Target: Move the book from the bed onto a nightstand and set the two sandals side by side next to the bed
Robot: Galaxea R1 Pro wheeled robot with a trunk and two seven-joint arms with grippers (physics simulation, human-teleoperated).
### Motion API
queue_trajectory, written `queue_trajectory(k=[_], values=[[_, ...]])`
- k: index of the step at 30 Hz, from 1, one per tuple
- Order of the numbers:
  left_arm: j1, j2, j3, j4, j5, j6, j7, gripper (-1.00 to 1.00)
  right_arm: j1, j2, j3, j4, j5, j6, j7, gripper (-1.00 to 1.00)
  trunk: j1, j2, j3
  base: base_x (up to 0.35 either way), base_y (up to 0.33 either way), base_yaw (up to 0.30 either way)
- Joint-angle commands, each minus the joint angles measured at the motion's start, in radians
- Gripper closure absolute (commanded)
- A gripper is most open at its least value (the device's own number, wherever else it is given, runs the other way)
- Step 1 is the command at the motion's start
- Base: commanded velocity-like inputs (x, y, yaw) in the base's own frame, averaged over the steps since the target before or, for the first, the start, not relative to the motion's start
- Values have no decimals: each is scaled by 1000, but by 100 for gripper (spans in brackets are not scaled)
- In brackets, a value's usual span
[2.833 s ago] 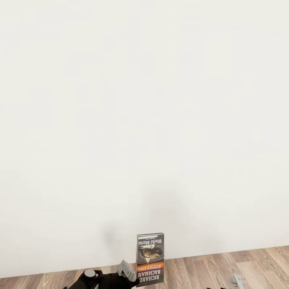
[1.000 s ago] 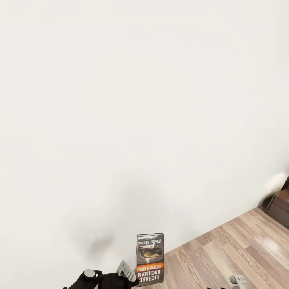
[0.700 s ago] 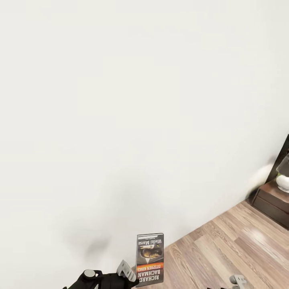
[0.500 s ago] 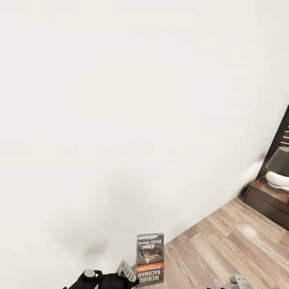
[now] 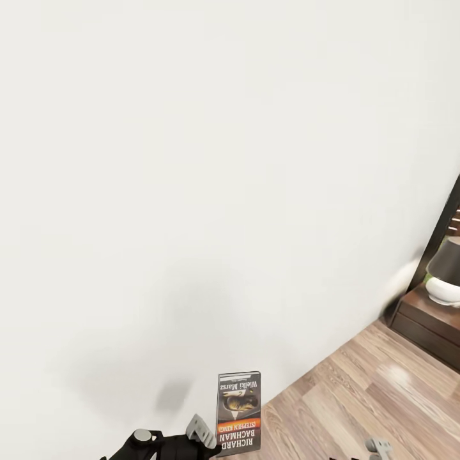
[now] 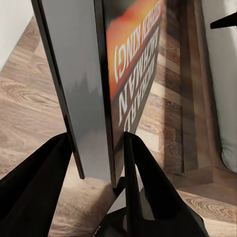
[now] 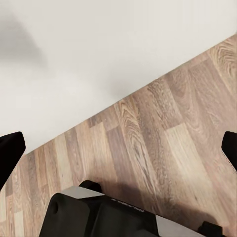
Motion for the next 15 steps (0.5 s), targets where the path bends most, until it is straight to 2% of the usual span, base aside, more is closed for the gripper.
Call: queue_trajectory(k=[1,6,15], values=[[0,0,-2,-1,7,6,-2,100,0,0,4,0,-10,9,2,-100,1,-1,0,169,0,0],[0,0,-2,-1,7,5,-2,100,0,-1,4,0,-10,9,3,-100,1,-1,-1,62,0,-55],[0,1,-2,-1,7,5,-2,100,0,-1,4,0,-10,9,3,-100,1,-1,-4,5,0,-242]])
